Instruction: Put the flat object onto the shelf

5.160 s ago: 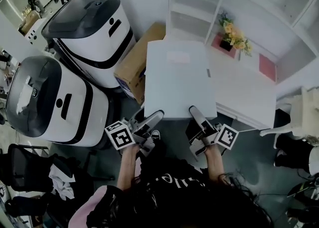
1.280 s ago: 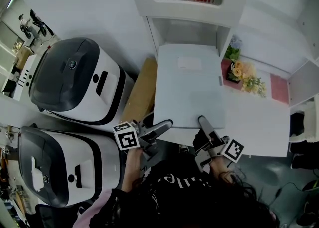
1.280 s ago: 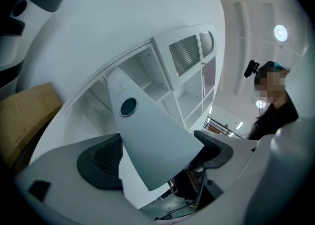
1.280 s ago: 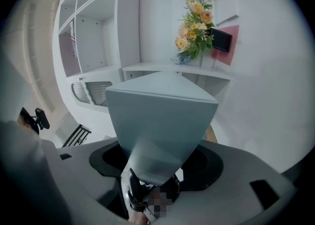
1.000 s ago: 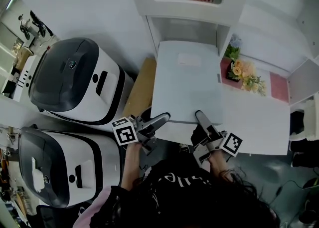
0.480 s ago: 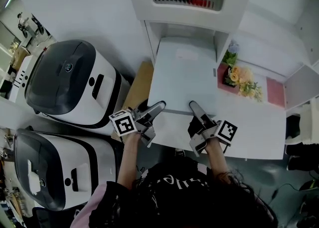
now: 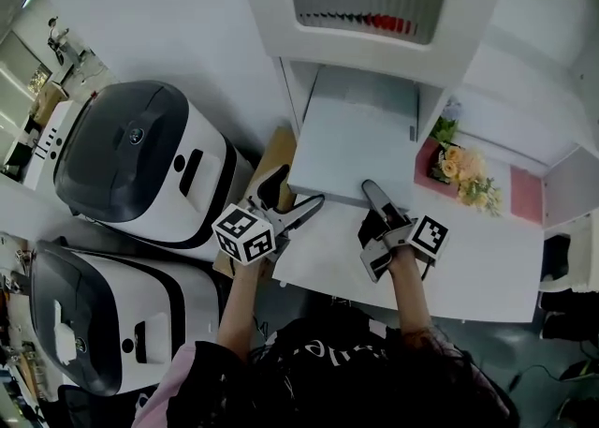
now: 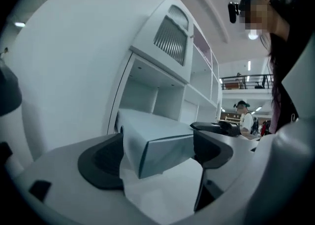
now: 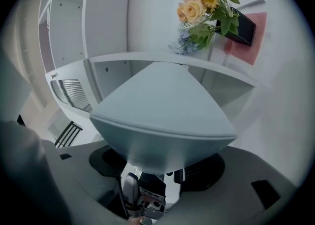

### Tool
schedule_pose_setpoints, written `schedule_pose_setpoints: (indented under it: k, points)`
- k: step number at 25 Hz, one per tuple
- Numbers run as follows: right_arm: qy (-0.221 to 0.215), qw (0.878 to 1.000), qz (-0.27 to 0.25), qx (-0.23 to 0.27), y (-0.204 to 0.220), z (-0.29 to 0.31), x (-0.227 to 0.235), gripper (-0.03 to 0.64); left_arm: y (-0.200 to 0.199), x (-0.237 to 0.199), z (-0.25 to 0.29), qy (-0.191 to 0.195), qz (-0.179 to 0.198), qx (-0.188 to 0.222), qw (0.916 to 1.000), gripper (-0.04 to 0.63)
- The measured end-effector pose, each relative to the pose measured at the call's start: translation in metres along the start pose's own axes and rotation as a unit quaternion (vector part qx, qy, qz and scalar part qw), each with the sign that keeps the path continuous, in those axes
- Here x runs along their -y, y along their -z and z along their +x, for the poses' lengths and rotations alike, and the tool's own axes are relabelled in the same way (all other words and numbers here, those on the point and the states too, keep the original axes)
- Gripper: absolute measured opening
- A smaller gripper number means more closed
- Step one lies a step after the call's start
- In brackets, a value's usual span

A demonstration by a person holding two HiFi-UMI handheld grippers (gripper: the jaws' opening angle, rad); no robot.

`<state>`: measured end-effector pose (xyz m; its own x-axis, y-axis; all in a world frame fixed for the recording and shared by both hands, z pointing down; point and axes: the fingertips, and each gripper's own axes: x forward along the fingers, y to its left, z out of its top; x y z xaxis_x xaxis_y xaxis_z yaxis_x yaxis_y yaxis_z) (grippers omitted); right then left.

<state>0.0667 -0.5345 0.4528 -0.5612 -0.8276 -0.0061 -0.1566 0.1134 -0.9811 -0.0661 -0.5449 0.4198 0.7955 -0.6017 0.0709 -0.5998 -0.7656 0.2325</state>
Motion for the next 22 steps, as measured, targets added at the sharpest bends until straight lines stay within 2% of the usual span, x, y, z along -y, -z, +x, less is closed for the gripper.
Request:
schedule_pose_setpoints:
  k: [4,8,12,18,22]
  points:
    - [-0.007,1.000,0.002,0.005,-0.019,0.016,0.004,0.310,-0.004,-0.002,0.020,-0.012,0.056,-0.022,0.9981,0.440]
    - [-0.015,1.000,0.011,0.005,-0.034,0.030,0.006,0.310,-0.007,-0.014,0.041,-0.032,0.077,-0.040,0.9957,0.440]
    - [-0.029,0.999,0.034,0.012,-0.046,0.038,0.008,0.310,-0.006,-0.031,0.054,-0.057,0.056,-0.036,0.9961,0.440]
    - [-0.034,0.999,0.034,0.014,-0.058,0.046,0.010,0.310,-0.004,-0.043,0.064,-0.078,0.005,-0.013,0.9969,0.440]
    - [-0.032,0.999,-0.005,0.017,-0.059,0.035,0.007,0.310,-0.008,-0.056,0.071,-0.116,-0.008,0.002,0.9933,0.440]
